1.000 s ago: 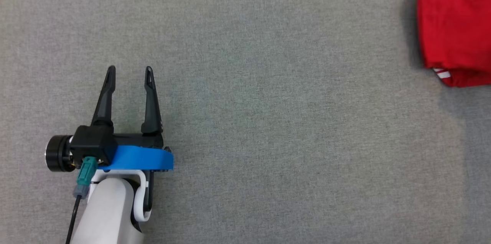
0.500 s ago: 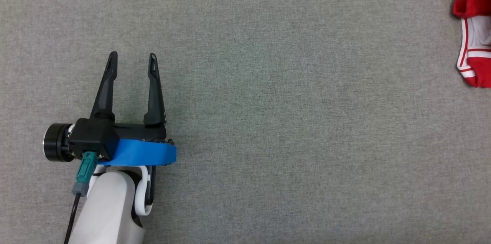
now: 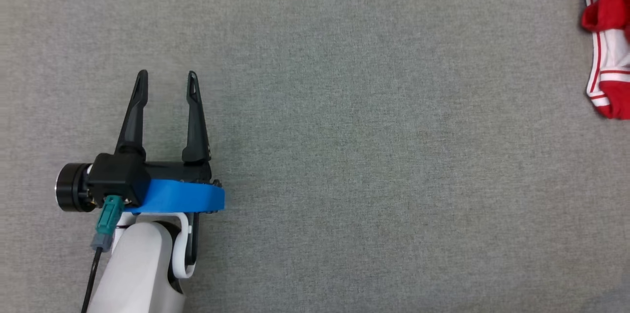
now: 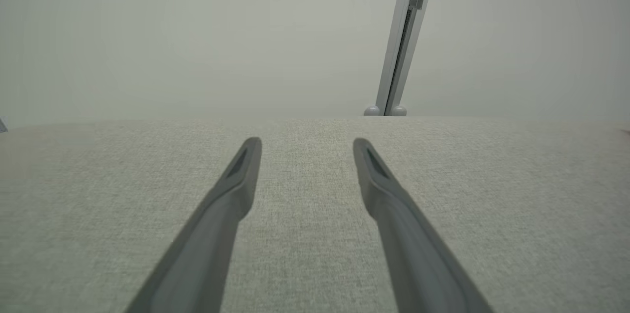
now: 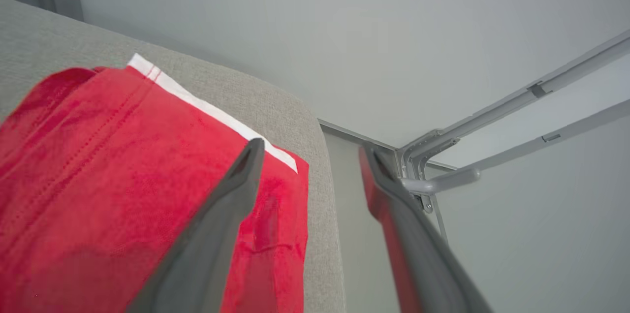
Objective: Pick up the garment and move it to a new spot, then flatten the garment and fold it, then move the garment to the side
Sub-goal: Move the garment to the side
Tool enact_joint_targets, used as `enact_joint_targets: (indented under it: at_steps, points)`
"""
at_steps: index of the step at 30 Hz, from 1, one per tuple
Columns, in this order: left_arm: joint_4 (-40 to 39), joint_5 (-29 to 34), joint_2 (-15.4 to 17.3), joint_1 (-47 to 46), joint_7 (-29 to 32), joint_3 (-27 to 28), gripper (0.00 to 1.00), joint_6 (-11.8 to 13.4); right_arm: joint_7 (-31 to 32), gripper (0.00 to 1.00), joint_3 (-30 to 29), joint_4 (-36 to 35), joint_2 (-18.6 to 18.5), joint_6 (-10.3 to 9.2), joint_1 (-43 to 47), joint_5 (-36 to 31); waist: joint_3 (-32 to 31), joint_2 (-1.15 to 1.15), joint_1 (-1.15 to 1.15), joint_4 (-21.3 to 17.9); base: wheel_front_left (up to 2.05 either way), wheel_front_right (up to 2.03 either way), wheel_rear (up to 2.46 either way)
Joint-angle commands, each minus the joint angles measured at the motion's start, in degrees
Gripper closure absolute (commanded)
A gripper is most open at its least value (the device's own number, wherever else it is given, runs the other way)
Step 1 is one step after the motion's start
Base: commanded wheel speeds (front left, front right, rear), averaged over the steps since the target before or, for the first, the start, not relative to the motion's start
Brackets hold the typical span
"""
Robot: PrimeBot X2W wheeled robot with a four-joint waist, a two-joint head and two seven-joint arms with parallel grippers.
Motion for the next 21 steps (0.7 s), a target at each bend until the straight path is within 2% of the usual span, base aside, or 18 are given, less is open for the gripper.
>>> enact_joint_targets:
  at_steps: [1,10,21]
  points:
    - [0.34,-0.48,0.2,0.63,-0.37,0.46,0.0,0.3,-1.33,0.0,-0.75,0.74,1.46,0.02,-0.77,-0.61,-1.34,-0.01,-0.01,-0.25,0.0,0.0,0.0]
    - [2.03,-2.28,0.54,5.38,-0.98,1.67,0.0,0.69,-9.95,0.0,-2.54,-2.02,10.75,0.02,1.93,-1.84,-8.55,-0.01,-0.01,-0.15,0.0,0.0,0.0]
    - [2.95,-3.85,1.81,11.99,-1.25,3.45,0.0,1.42,-14.02,0.0,-1.95,-7.02,26.55,0.02,8.98,-2.55,-18.15,-0.01,-0.01,0.35,0.0,0.0,0.0]
